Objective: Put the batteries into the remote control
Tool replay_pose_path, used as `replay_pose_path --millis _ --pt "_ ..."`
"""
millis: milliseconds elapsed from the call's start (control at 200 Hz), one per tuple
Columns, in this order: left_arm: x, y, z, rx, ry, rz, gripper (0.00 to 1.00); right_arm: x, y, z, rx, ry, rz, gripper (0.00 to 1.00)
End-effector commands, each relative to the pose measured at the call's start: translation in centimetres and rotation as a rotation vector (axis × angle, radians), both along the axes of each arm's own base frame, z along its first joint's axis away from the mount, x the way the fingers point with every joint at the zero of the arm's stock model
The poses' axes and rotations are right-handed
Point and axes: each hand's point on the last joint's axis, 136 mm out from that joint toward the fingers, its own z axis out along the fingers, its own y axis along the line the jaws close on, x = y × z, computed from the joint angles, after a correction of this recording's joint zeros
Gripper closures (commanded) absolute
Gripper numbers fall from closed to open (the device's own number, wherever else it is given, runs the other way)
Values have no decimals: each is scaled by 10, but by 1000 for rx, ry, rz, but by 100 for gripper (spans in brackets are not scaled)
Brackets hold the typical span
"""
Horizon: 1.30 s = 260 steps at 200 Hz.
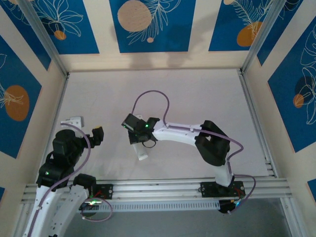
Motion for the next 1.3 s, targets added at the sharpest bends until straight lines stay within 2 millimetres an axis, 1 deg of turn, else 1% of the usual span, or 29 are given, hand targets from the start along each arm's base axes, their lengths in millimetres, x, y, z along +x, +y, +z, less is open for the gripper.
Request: replay_pose_path --millis 0,180,395,775,1020,1295 --pt "0 2 5 1 -24 5 0 0 11 0 15 23 28 100" --pt "0 2 5 2 -24 3 0 0 11 -11 0 44 27 100" --pt "0 2 6 2 -25 2 0 -3 9 -25 -16 70 24 100" --pt "0 2 6 3 -25 2 0 -12 8 -32 -29 79 31 100" --pt "0 2 5 3 -24 2 0 -14 7 -29 -33 69 37 100" --pt "-1 2 5 2 -24 3 0 -18 3 -34 -43 75 34 100"
